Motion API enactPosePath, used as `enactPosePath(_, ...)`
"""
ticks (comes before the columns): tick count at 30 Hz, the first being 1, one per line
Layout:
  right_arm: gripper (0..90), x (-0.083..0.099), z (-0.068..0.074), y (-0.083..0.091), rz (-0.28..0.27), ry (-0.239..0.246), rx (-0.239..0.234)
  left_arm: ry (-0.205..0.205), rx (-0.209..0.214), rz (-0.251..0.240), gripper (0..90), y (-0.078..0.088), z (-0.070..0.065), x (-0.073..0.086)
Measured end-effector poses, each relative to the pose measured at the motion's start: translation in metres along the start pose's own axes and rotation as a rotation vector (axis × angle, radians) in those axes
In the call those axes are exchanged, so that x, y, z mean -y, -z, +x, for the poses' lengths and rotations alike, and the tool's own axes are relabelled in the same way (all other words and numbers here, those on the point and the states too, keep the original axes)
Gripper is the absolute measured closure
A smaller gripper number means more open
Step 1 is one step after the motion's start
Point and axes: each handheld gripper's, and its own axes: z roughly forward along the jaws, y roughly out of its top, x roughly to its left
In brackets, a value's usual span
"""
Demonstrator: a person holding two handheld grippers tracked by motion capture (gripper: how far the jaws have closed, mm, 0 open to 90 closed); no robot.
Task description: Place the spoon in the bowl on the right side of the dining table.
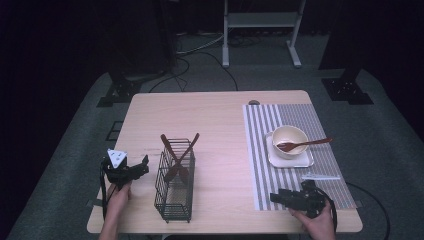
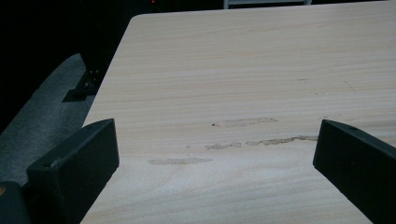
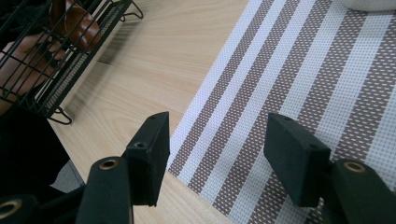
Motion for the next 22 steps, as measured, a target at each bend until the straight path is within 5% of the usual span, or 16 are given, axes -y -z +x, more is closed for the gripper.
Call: enactPosePath(22,39.1,0.0056,-0.0004,0.0009,-0.036,-0.007,0.005,0.007,0.001,-0.003,0.0,-0.0003,0.0006,0.0)
